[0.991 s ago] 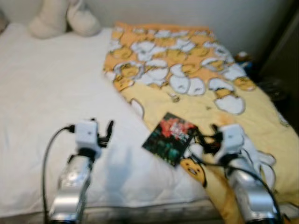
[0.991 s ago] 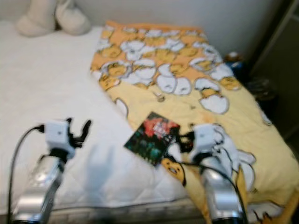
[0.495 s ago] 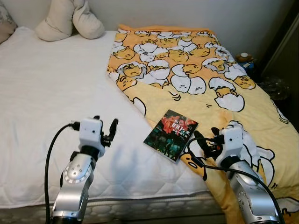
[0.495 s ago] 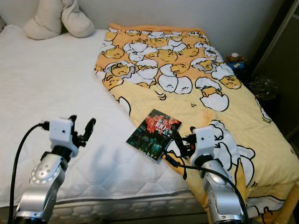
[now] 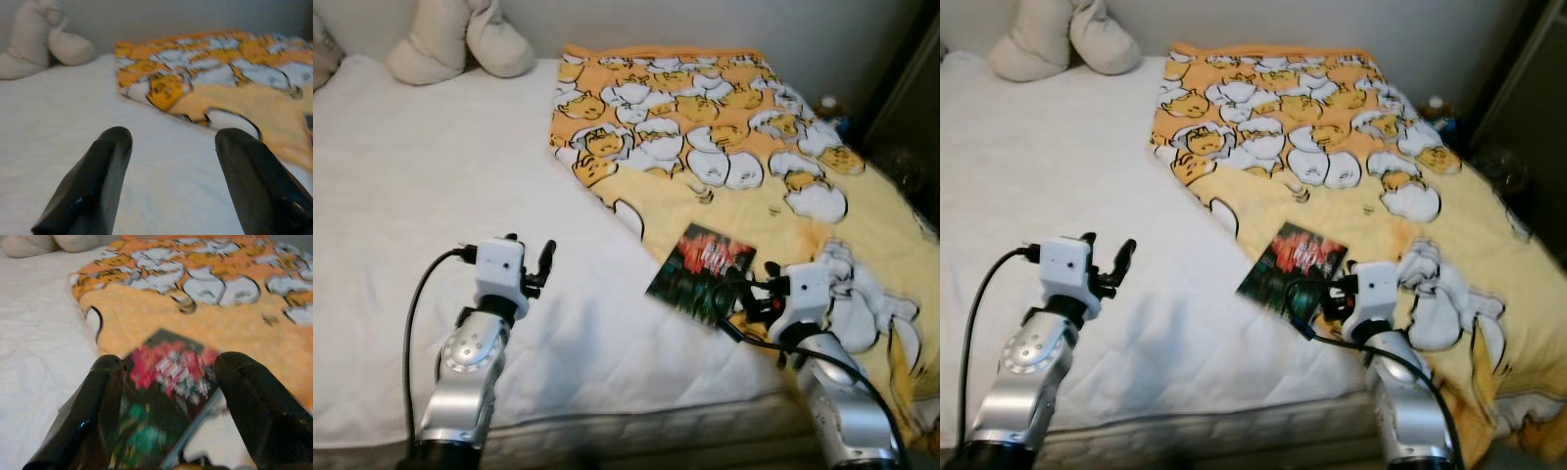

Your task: Clean up the room

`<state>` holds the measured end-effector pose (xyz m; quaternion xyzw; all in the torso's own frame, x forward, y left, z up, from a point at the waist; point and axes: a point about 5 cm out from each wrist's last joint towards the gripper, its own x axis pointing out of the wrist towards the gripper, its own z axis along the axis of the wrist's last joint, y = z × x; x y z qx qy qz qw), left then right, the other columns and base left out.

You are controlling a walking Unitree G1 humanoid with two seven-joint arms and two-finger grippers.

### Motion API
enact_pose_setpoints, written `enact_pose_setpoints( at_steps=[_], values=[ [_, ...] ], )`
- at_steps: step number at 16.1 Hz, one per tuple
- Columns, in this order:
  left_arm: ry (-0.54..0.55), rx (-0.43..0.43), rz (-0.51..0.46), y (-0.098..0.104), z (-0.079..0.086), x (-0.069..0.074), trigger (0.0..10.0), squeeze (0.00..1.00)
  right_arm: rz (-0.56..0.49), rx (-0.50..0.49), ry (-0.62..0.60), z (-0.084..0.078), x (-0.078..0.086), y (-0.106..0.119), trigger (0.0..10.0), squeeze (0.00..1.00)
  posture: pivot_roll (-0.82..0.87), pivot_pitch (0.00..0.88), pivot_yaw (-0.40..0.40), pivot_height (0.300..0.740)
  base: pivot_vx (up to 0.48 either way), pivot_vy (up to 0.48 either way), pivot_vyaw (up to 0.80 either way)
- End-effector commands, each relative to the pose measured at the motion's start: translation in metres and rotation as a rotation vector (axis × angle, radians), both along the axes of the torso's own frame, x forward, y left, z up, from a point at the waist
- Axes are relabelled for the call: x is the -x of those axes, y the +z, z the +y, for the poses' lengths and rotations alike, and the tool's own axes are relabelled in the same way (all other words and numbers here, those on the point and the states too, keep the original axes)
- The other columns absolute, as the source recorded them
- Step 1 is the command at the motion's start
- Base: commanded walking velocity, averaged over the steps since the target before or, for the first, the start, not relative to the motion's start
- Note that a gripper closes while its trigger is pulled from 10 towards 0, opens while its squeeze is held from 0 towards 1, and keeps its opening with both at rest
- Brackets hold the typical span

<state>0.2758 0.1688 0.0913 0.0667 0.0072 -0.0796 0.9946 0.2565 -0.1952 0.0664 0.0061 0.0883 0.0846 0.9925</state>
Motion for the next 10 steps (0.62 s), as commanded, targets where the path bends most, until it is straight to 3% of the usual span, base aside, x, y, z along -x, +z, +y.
enact_pose_setpoints(
  at_steps=[1,3,7,9,10],
  values=[
    [0.008,-0.034,-0.005,0.001,0.001,-0.001,10.0,0.00,-0.005,-0.010,-0.006,0.000,0.000,0.002,10.0,0.00,-0.07,0.000,0.024,0.740,0.000,-0.480,0.00],
    [-0.010,0.002,0.004,0.000,-0.006,-0.001,10.0,0.00,-0.012,-0.016,-0.005,0.002,0.000,0.003,10.0,0.00,-0.07,0.000,0.027,0.740,0.000,-0.480,0.00],
    [0.005,0.058,0.010,-0.001,-0.007,0.002,10.0,0.00,-0.012,-0.002,-0.012,-0.001,0.001,0.003,10.0,0.00,-0.08,0.000,0.020,0.740,0.000,0.000,0.00],
    [0.014,0.027,0.001,0.000,-0.007,0.001,10.0,0.00,-0.010,0.001,-0.007,-0.002,-0.001,0.004,10.0,0.00,-0.08,0.000,0.008,0.740,0.000,0.000,0.00],
    [0.033,0.036,0.003,-0.001,-0.007,-0.002,10.0,0.00,-0.016,-0.002,-0.009,-0.004,-0.004,0.007,10.0,0.00,-0.08,0.000,0.009,0.740,0.000,-0.480,0.00]
  ],
)
